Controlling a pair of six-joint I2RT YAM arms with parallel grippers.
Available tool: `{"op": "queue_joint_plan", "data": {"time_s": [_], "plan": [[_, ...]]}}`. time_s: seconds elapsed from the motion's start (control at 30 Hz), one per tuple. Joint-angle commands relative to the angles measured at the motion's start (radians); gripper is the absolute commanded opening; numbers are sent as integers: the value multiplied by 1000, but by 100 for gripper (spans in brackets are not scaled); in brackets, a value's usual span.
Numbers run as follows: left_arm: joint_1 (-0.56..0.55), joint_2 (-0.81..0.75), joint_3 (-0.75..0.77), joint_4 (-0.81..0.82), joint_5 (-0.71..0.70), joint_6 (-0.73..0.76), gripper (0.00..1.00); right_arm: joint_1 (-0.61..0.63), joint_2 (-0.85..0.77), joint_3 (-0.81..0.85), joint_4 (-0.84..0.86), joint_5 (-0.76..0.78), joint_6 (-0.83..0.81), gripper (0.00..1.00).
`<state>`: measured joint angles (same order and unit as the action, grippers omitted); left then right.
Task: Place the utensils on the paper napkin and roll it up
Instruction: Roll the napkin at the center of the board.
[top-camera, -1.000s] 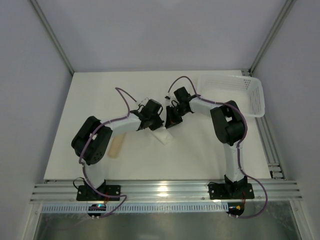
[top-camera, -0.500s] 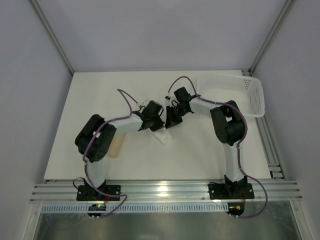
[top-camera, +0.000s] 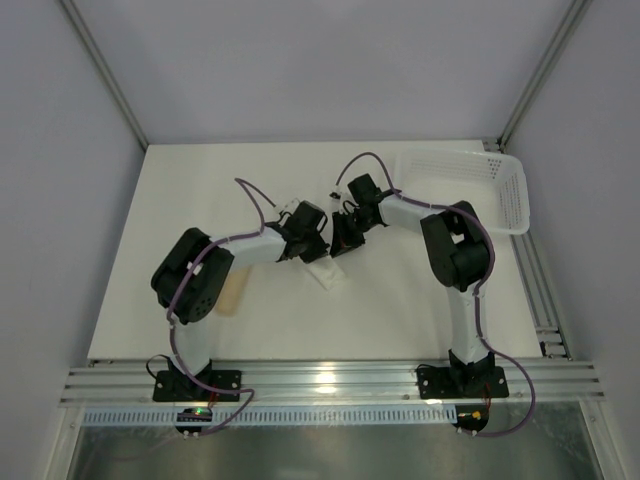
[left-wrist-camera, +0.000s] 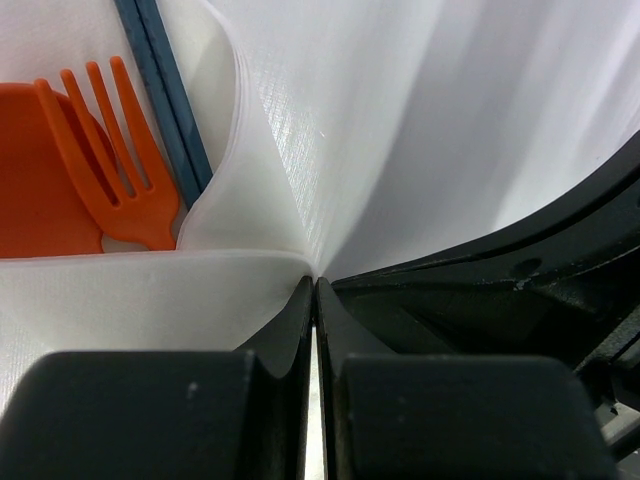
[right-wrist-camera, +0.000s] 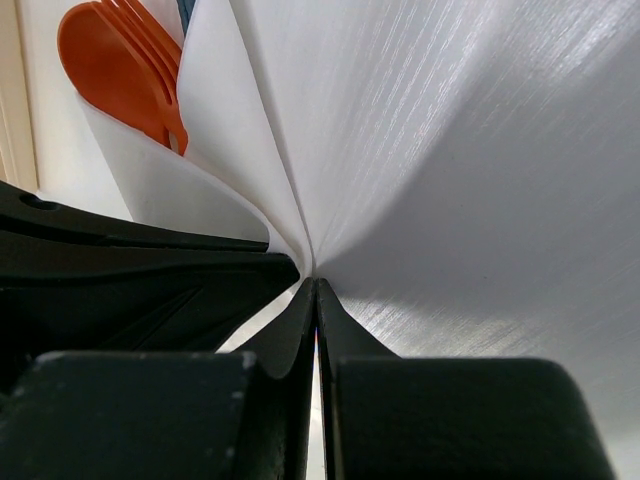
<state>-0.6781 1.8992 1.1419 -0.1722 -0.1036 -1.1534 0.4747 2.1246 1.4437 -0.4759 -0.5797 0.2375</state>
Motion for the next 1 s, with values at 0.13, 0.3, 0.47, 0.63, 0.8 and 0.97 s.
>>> {"op": "queue_joint_plan", "data": {"time_s": [0.13,0.3,0.47,0.63,0.8,0.97], "plan": [[5,14,4,42,8,-23,0,1,-64,1,-36,52,-32,3],[3,9,-8,45,12,-26,0,-4,-66,12,-47,53,-30,4],[3,-8,-19,45,7,-25,0,-18,-91,-5,-43,66,-32,3],[3,-26,-31,45,5,-25,0,-36,-118,-14,-49,73,-29,4],[5,-49,-44,51,12,-26,0,-50,-164,-45,-43,78,-20,4],[3,-100,-71,54,16,-25,0,-53,-173,-57,-35,40,-14,4]]}}
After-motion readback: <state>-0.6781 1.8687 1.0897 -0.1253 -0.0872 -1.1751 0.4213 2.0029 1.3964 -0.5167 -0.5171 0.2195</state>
